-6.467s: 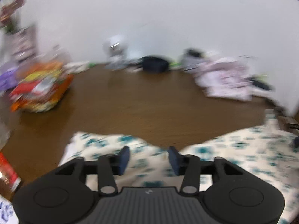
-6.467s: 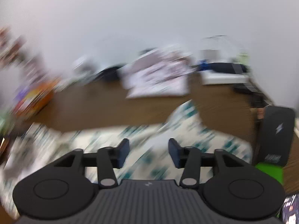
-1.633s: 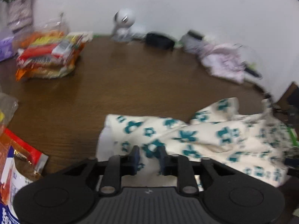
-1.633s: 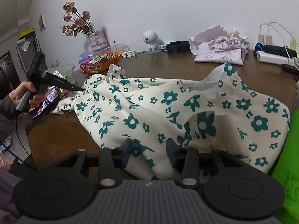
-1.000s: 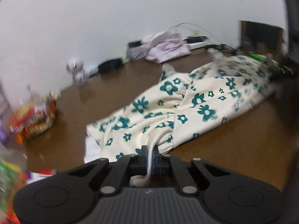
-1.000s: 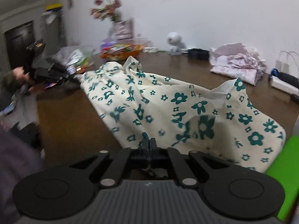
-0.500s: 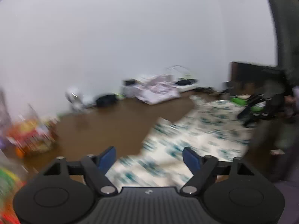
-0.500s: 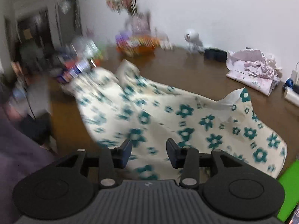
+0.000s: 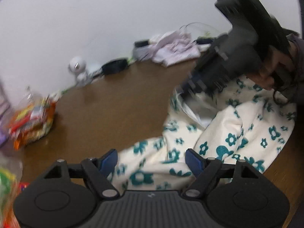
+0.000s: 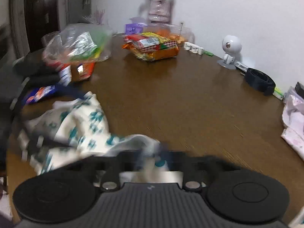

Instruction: Fold clothes

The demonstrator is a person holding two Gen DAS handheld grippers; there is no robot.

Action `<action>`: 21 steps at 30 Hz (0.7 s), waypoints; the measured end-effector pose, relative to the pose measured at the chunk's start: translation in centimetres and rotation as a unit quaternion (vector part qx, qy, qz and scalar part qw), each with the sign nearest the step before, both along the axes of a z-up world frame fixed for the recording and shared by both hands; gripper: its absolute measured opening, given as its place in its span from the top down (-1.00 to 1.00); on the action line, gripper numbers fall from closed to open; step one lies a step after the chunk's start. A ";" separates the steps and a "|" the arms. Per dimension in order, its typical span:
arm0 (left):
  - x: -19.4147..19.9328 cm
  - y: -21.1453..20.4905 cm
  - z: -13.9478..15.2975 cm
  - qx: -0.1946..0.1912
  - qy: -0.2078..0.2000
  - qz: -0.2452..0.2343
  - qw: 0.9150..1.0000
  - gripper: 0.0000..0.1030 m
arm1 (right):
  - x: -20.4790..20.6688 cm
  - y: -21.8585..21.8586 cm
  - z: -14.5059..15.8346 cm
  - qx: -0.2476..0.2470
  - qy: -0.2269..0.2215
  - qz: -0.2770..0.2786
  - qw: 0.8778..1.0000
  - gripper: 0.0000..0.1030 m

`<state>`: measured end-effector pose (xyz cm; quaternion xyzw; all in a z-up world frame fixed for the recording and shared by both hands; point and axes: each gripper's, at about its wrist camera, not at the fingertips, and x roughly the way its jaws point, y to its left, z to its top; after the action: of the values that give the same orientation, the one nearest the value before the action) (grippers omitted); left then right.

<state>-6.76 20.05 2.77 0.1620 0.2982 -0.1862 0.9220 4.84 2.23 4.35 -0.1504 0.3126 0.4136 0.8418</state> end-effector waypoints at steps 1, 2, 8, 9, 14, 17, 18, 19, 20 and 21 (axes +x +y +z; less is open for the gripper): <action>0.0 0.1 -0.3 -0.004 0.004 0.012 1.000 -0.50 | 0.6 -0.1 0.1 0.028 0.007 -0.030 0.999 0.88; 0.2 0.3 -0.4 -0.014 0.012 0.023 1.000 -0.50 | 0.9 -1.0 0.5 0.068 0.023 -0.050 0.996 0.90; 2.0 -0.4 2.8 -0.062 0.022 0.018 0.998 -0.54 | 0.7 -4.3 1.6 0.179 0.070 -0.094 0.977 0.90; 2.7 -1.0 3.3 -0.073 0.030 0.010 0.997 -0.55 | 0.6 -4.4 1.4 0.180 0.074 -0.092 0.977 0.90; 5.7 -4.8 2.8 0.000 0.051 -0.007 0.999 -0.48 | 0.3 -5.4 1.8 0.196 0.075 -0.097 0.973 0.90; 6.9 -4.8 1.6 0.051 0.059 -0.001 0.997 0.00 | -0.7 -5.8 2.5 0.186 0.050 -0.095 0.977 0.90; 7.2 -4.3 1.7 0.057 0.056 0.001 0.997 0.00 | -0.9 -5.9 2.4 0.181 0.046 -0.093 0.978 0.90; 7.3 -3.8 1.7 0.075 0.043 0.003 0.996 0.00 | -1.2 -6.0 2.1 0.177 0.045 -0.091 0.979 0.90; 7.3 -3.6 1.6 0.106 0.021 0.000 0.994 0.00 | -1.6 -6.1 1.8 0.172 0.044 -0.089 0.980 0.90; 7.2 -3.6 1.4 0.139 0.003 -0.010 0.990 0.00 | -1.8 -6.0 1.4 0.168 0.044 -0.086 0.981 0.90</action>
<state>0.45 16.47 4.15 0.2913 0.3221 -0.1528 0.8877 3.02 -3.80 5.77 0.0388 0.2875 0.3924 0.8729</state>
